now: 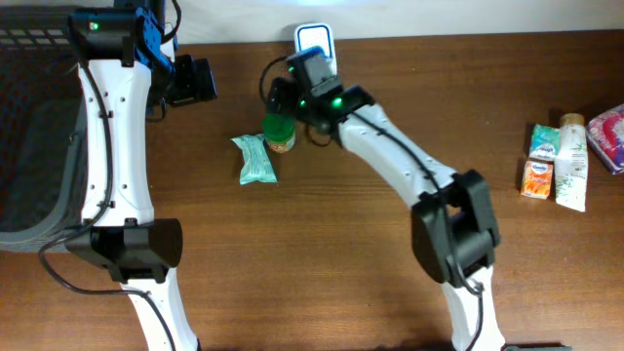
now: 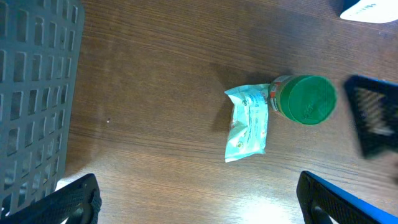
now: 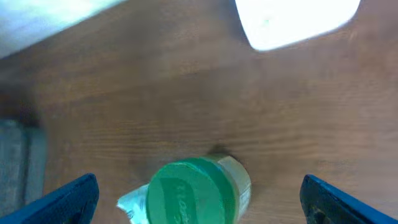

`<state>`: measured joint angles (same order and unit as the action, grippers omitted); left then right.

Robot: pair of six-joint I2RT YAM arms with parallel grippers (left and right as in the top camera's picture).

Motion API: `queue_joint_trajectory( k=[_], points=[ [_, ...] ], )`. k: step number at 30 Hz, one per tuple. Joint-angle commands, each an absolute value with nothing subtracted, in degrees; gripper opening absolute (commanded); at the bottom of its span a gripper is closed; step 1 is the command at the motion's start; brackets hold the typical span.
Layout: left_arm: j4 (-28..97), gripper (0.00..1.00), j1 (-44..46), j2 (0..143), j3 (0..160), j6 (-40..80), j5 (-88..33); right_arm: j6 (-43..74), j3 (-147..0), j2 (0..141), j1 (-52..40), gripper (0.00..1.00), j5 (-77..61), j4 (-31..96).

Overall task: Scan the item barcode
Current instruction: 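Reach right gripper to the green-lidded jar and grasp it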

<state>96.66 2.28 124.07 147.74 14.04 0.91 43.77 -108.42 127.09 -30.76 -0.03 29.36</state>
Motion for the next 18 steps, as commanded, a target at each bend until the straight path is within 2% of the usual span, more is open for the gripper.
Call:
queue_joint_trajectory(
  k=[1, 4, 11, 14, 18],
  points=[
    [96.7, 0.99, 2.5, 123.1, 148.1, 13.4, 1.3, 49.6, -108.6, 131.7, -33.1, 0.99, 2.0, 26.9],
    [96.7, 0.99, 2.5, 123.1, 148.1, 13.4, 1.3, 42.3, -108.6, 133.1, -35.0, 0.99, 4.4, 25.5],
    [96.7, 0.99, 2.5, 123.1, 148.1, 13.4, 1.3, 42.1, -108.6, 135.6, -35.6, 0.99, 6.7, 25.5],
    [96.7, 0.99, 2.5, 123.1, 148.1, 13.4, 1.3, 37.6, -108.6, 135.8, -35.6, 0.92, 7.7, 26.7],
    [96.7, 0.99, 2.5, 123.1, 148.1, 13.4, 1.3, 37.2, -108.8, 133.5, -35.6, 0.92, 16.0, 35.3]
  ],
)
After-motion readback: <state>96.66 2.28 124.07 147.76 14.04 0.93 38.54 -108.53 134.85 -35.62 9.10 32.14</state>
